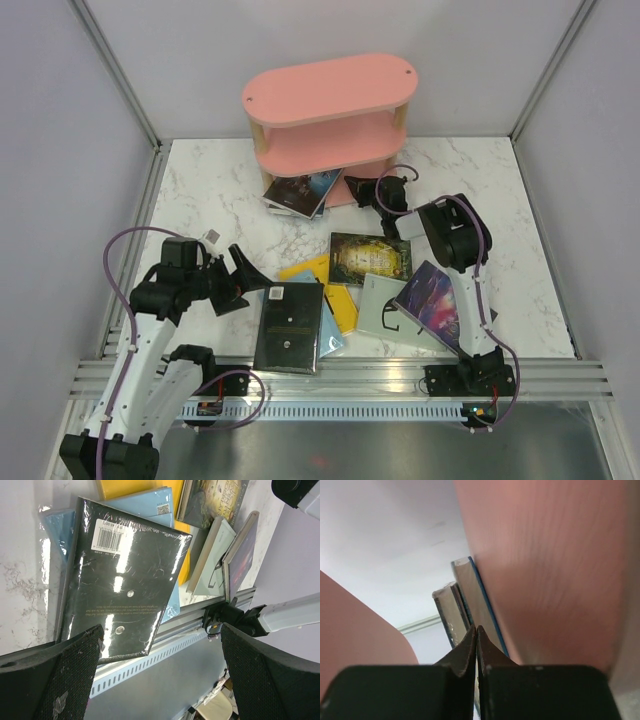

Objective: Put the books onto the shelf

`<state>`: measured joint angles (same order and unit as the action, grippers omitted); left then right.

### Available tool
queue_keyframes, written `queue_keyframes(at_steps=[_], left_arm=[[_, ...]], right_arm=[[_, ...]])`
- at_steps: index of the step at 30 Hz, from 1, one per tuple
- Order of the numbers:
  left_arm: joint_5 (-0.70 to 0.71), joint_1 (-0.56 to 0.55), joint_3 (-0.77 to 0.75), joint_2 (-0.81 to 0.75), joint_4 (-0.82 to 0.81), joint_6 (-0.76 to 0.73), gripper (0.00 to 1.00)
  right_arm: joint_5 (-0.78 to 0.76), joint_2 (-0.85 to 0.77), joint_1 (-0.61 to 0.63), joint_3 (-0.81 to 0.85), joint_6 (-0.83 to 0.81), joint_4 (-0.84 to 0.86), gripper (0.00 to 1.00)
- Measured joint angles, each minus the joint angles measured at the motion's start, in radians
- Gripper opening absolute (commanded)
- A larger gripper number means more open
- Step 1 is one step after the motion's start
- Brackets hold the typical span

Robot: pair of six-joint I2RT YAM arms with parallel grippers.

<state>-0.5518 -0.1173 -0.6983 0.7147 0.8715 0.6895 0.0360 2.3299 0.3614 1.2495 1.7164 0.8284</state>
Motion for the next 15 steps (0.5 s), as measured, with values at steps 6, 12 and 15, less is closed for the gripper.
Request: queue_keyframes(at_steps=[6, 12, 15], left_arm=[[0.000, 0.000, 0.000, 0.011, 0.009, -0.005, 1.00], [0.000, 0.000, 0.000, 0.014, 0.011, -0.011, 1.00], [0.000, 0.000, 0.000, 0.014, 0.012, -0.011, 1.00]], right_arm=[[-0.036, 0.023, 0.012, 0.004, 0.051, 0.071, 0.00], [-0.070, 0.060, 0.029, 0.028, 0.087, 0.143, 0.00], [-0.091, 0.079, 0.031, 0.052, 0.091, 0.152, 0.00]])
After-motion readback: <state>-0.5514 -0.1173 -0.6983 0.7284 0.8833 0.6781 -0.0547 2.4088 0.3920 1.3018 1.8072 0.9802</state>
